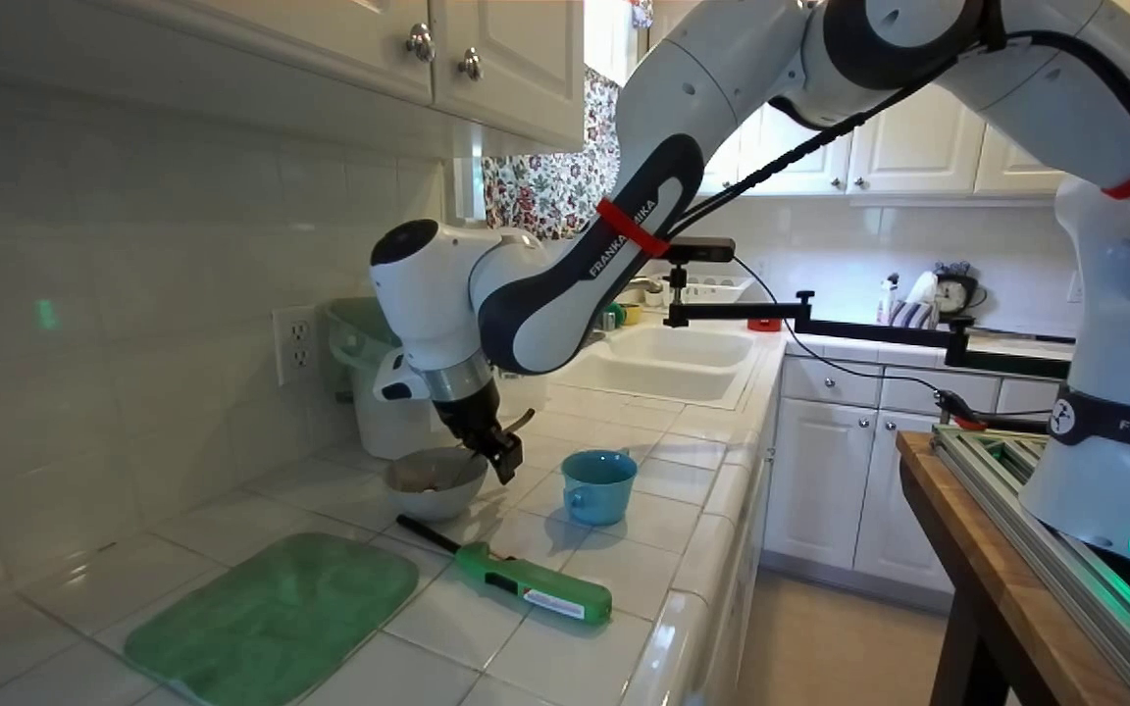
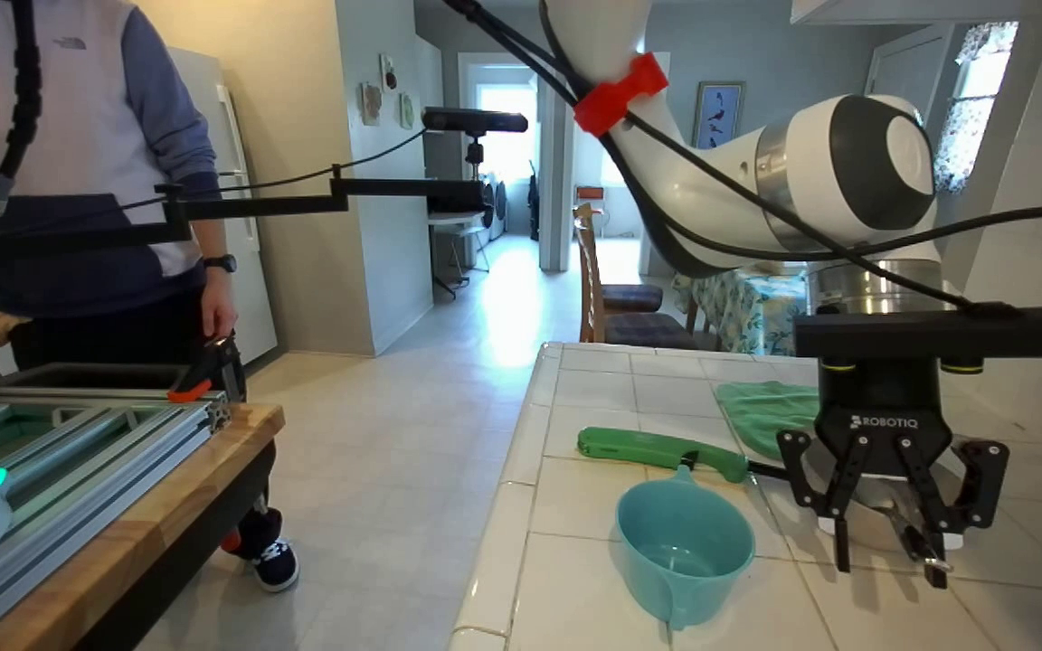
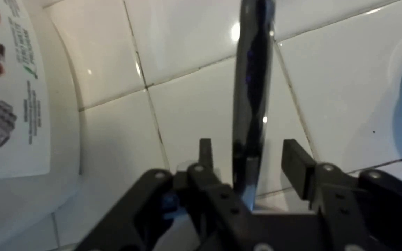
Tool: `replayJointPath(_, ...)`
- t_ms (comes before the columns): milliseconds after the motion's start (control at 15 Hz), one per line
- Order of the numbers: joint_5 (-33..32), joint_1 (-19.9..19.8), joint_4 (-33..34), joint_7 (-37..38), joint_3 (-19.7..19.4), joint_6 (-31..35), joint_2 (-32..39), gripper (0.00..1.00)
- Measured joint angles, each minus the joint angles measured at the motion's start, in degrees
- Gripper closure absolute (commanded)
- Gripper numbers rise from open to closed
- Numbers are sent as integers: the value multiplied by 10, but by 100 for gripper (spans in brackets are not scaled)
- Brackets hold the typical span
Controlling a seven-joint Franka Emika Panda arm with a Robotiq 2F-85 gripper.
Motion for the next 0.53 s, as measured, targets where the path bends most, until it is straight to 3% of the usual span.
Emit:
replayJointPath(133, 1, -3, -5, -1, -7, 8, -4, 1)
replayJointPath(533, 1, -60, -82, -19, -39, 30, -112, 0)
